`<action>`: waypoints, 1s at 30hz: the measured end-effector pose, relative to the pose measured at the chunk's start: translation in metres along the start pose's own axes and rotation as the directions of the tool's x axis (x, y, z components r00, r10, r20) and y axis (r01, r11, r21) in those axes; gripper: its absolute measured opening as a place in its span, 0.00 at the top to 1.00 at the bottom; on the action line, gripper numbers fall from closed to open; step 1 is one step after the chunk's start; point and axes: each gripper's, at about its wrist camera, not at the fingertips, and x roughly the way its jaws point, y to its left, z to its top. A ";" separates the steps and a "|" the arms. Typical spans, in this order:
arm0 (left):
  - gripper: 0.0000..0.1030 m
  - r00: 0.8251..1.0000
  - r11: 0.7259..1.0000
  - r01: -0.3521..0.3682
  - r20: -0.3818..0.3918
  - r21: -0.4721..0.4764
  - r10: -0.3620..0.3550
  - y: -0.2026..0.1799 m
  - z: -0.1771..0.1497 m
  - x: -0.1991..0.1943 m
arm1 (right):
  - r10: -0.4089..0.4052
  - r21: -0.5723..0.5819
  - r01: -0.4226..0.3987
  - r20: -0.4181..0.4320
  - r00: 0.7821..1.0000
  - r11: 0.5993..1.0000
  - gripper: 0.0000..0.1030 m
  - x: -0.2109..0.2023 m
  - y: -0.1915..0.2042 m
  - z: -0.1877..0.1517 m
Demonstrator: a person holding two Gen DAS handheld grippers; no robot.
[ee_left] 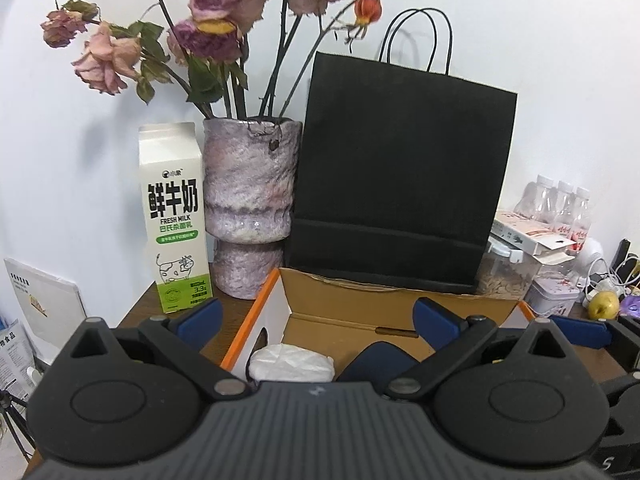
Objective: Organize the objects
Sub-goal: 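Open both tools to drop the cloth and pouch into the box, then move both tools back over the table toward the lavender bag and lilac headband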
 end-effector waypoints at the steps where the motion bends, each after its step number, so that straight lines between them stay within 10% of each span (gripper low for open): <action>1: 0.00 1.000 1.000 -0.001 0.001 -0.002 0.001 0.001 0.000 -0.004 | -0.003 -0.007 0.003 0.007 1.000 1.000 0.00 -0.005 0.002 0.000; 30: 0.00 1.000 0.998 0.000 0.005 -0.059 0.000 0.009 -0.047 -0.142 | 0.020 0.029 -0.021 0.058 0.998 0.999 0.00 -0.131 0.024 -0.054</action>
